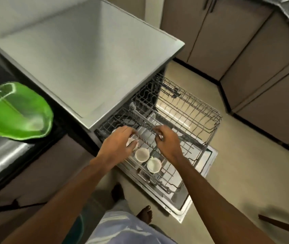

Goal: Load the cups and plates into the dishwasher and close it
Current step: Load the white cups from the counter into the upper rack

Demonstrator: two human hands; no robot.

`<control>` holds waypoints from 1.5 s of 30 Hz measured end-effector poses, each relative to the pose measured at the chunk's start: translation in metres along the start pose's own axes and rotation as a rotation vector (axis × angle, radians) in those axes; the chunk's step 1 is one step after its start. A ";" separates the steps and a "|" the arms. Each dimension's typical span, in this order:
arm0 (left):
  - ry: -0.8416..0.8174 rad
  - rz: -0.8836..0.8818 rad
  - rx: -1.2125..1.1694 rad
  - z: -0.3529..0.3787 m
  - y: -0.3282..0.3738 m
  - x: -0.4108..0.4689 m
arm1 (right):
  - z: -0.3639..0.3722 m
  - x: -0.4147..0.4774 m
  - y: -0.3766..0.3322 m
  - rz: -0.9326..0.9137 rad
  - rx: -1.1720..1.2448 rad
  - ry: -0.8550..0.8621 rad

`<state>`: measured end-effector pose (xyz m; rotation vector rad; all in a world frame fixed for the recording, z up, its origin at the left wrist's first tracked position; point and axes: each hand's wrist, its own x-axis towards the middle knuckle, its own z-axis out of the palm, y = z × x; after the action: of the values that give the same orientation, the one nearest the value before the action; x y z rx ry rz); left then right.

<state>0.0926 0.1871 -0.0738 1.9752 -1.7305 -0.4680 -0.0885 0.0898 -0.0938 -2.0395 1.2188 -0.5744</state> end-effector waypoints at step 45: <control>0.787 -0.826 -0.002 -0.416 -0.428 -0.047 | 0.393 0.267 -0.517 -0.650 -0.137 -0.399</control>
<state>0.6656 0.3254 0.0333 2.3533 -0.4160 0.0828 0.5995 0.1518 0.0345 -2.5146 0.3577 -0.3447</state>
